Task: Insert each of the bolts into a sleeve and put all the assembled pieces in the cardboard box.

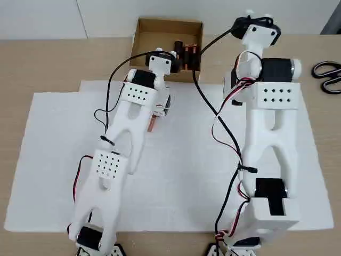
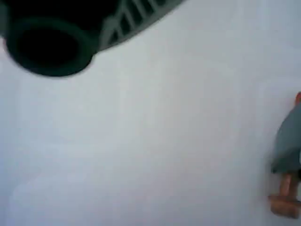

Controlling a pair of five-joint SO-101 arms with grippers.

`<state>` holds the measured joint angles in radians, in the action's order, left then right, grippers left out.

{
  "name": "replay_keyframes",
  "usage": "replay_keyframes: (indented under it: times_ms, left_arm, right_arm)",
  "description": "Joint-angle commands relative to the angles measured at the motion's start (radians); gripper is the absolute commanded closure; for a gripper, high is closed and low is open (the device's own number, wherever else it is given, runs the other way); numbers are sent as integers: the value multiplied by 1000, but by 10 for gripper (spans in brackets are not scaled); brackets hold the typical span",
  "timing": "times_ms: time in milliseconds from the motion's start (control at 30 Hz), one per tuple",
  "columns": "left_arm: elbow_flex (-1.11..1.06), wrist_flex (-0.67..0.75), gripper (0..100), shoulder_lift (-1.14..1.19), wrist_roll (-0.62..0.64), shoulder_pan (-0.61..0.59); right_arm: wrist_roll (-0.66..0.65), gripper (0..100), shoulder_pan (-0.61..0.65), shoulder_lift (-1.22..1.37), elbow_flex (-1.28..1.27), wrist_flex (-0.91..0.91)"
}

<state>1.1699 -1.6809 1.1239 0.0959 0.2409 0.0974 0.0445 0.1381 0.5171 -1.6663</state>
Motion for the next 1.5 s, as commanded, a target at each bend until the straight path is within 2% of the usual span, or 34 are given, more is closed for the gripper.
replay_keyframes:
  times_ms: [0, 267, 367, 800, 1067, 1367, 1467]
  left_arm:
    - [2, 14, 945, 12, 0, -11]
    - [2, 14, 950, 25, 0, -9]
    - [28, 11, 996, 23, 0, -9]
    - [232, -72, 994, 23, 29, -8]
    - [248, -72, 994, 14, 29, -8]
    - [237, -74, 994, -238, 26, -34]
    - [162, -74, 994, -322, 26, -63]
  right_arm:
    - [-2, 992, -2, -7, 2, 21]
    - [-2, 992, -2, -7, -41, 36]
    - [-2, 992, -2, -7, -41, 36]
    - [-2, 992, -2, -7, -41, 38]
    - [-2, 992, -2, -7, -44, 47]
    - [-3, 991, 42, -18, -41, 65]
    - [-3, 991, 51, -19, -41, 82]
